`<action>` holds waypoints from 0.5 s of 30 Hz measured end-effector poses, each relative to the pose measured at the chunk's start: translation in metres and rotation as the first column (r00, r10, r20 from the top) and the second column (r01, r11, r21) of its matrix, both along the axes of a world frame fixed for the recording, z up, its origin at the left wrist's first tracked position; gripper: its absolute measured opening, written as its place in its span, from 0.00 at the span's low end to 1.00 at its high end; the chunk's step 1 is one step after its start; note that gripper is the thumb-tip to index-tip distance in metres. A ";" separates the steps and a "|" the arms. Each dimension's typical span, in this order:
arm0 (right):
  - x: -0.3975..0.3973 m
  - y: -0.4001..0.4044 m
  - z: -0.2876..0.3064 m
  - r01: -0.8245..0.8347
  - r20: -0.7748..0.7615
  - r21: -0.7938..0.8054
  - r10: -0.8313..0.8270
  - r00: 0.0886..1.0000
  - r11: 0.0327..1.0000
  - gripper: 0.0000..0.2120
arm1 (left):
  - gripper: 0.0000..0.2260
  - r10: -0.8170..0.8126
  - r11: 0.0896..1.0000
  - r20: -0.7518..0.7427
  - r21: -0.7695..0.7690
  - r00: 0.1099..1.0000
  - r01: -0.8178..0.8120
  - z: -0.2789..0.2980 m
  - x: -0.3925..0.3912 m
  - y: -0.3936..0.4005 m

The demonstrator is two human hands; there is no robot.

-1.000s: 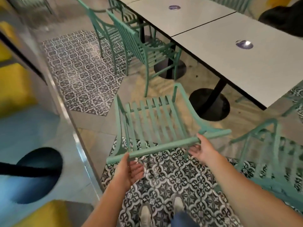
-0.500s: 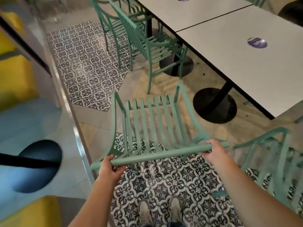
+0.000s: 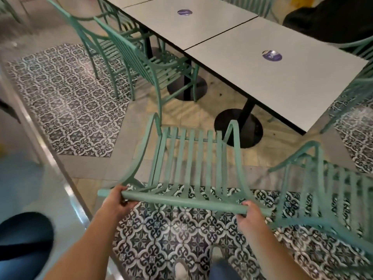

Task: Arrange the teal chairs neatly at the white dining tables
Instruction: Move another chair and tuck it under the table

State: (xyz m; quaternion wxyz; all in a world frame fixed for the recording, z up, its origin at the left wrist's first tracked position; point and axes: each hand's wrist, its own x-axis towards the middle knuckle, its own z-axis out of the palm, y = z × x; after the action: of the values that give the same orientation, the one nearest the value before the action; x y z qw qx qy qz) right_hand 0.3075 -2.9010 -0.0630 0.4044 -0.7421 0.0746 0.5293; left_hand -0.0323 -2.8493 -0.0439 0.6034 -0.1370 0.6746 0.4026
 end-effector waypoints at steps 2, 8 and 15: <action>-0.006 0.005 -0.001 0.103 -0.059 0.009 -0.102 0.993 0.995 0.14 | 0.08 -0.049 0.999 -0.011 -0.011 0.999 0.049 -0.002 -0.006 0.009; -0.029 0.019 -0.013 0.253 -0.144 0.067 -0.242 0.960 0.965 0.04 | 0.06 -0.093 0.995 -0.034 0.017 0.995 0.094 -0.004 -0.031 0.038; -0.063 0.029 -0.004 0.356 -0.097 0.009 -0.354 0.930 0.934 0.10 | 0.06 -0.173 0.984 -0.060 0.016 0.983 0.175 -0.009 -0.062 0.072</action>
State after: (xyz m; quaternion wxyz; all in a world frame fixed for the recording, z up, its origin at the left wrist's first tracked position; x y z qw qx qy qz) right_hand 0.2443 -2.8722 -0.0669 0.4993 -0.6852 0.2194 0.4827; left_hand -0.0945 -2.7777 -0.0532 0.6177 -0.0594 0.6971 0.3591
